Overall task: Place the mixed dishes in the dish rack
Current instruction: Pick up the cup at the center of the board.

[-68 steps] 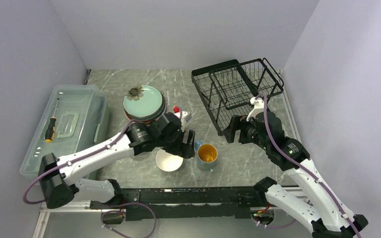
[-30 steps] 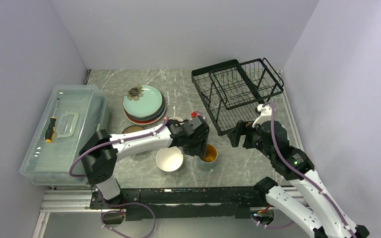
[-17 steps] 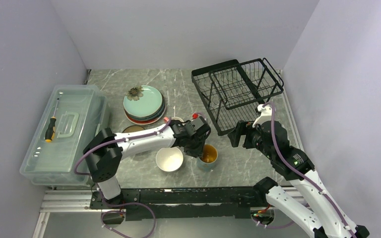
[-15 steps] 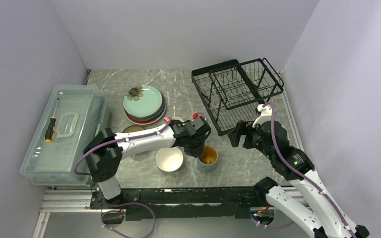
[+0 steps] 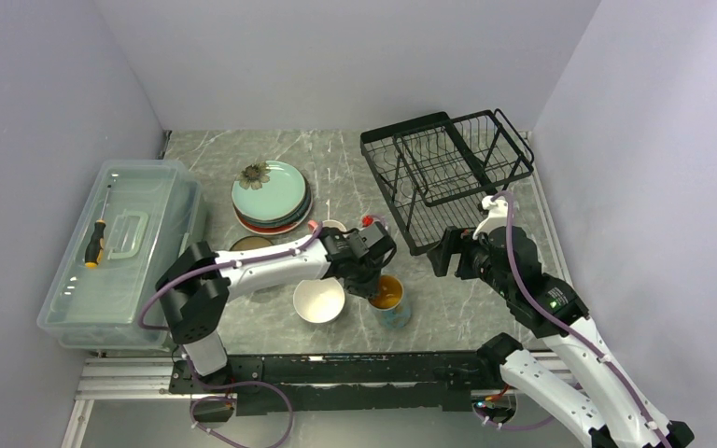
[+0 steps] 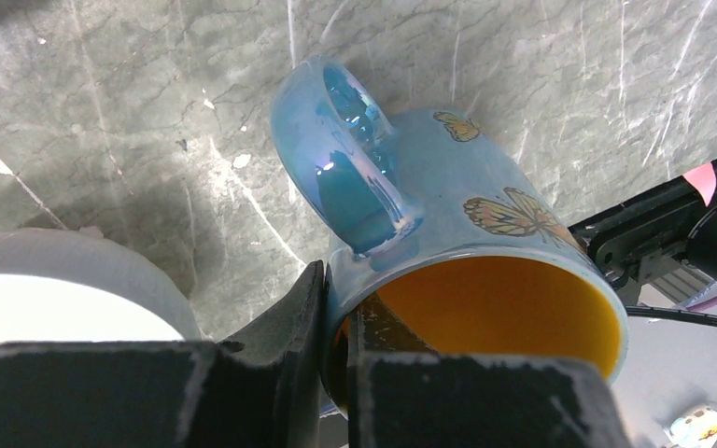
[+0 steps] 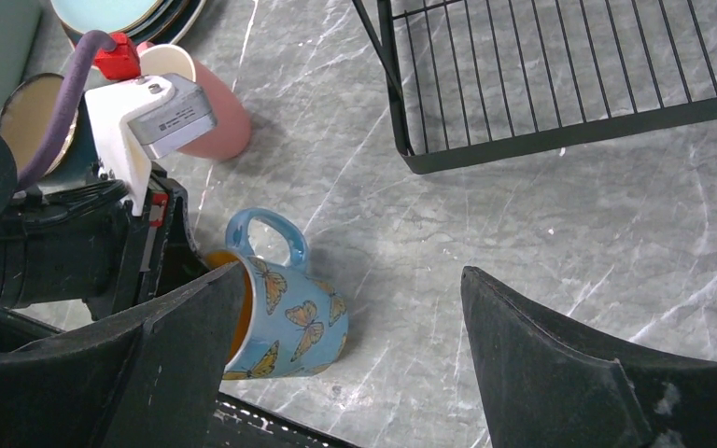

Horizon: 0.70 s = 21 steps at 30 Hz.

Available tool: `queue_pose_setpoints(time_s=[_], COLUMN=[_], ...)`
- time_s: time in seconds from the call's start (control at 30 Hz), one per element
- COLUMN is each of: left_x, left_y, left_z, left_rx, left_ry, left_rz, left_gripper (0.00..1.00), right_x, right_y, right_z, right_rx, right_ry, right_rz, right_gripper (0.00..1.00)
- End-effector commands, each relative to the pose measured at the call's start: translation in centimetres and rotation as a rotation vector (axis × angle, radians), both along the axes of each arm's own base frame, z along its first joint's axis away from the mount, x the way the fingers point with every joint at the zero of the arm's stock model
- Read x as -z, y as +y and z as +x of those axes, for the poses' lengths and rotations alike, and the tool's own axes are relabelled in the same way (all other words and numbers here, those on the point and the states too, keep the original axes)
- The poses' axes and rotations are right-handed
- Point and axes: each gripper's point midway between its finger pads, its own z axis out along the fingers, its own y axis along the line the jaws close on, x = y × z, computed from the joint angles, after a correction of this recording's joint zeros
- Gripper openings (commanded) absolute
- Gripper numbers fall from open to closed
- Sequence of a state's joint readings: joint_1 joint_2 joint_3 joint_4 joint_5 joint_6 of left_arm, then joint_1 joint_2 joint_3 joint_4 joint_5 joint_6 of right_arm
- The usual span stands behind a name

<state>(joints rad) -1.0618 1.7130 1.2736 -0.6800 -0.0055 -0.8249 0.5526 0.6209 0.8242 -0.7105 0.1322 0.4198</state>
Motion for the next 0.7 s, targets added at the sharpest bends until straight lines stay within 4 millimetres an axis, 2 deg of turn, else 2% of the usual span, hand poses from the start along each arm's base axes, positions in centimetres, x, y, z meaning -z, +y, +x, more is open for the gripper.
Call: queue_pose_setpoints(time_s=[0.0,0.2,0.33,0.53,0.67], left_x=[-4.5,-8.5,-11.0,-14.9,-16.9], left_y=[-0.4,0.7,1.8,4.5,6.7], left_z=[0.7,0.7,0.7,0.9,1.0], left_rx=[-0.005,-0.052,-0.083,-0.137,-0.174], left_ry=[-0.102,-0.192,-0.252,-0.371,-0.462], left_rz=[-0.124,-0.261,-0.339,-0.432,-0.481], left_gripper=[0.00,0.00,0.00,0.00,0.00], right_x=[-1.8,-2.3,-3.1,-4.8,-6.4], right_y=[0.3,1.0,2.3,4.4,5.9], right_z=[0.6,0.5,0.3,-0.1,-0.6], right_rx=[0.005,-0.018,-0.063,-0.132,-0.193], right_ry=[-0.052,-0.057,-0.068,-0.067,-0.095], right_rz=[0.030,0.066,0.133,0.250,0.352], right_gripper=[0.89,0.90,0.91,0.91,0.97])
